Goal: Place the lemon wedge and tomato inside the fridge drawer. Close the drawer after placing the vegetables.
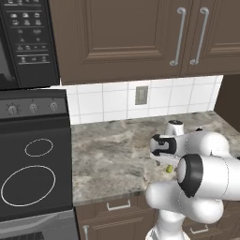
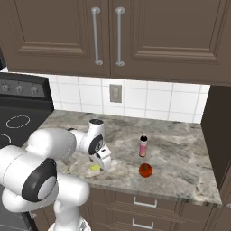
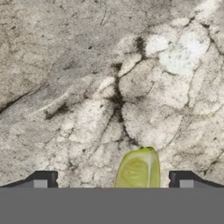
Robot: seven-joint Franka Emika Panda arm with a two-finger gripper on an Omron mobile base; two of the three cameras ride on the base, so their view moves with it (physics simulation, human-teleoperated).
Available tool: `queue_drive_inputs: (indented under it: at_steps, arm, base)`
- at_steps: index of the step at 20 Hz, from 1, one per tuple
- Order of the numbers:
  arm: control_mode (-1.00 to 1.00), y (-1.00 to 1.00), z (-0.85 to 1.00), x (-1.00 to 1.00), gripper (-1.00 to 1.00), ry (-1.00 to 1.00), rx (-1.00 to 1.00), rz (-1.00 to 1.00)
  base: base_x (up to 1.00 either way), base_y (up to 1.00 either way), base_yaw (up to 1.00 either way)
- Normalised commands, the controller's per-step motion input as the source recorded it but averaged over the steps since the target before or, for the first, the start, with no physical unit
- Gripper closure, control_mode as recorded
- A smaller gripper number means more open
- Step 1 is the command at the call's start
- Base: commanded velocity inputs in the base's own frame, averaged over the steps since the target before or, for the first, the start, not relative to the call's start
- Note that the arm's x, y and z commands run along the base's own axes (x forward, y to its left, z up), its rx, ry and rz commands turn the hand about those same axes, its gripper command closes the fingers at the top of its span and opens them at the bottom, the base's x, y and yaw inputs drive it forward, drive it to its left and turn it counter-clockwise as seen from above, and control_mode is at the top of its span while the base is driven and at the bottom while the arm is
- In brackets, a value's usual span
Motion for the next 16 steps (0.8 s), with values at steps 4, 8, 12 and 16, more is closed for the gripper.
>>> queue_drive_inputs:
  at_steps: [4, 8, 12, 16]
  arm:
    - [-1.0, 0.52, -0.67, -0.27, 1.0, -0.04, -0.08, 0.0]
    - [-1.0, 0.31, -0.48, -0.17, 1.0, -0.15, 0.0, 0.0]
    - [-1.0, 0.12, -0.36, -0.11, 1.0, -0.08, 0.0, 0.0]
    - [-1.0, 0.02, -0.26, -0.03, 1.0, 0.01, 0.0, 0.0]
  base:
    - [0.0, 0.0, 0.0]
    - [0.0, 0.0, 0.0]
    - [0.0, 0.0, 0.0]
    - [0.0, 0.0, 0.0]
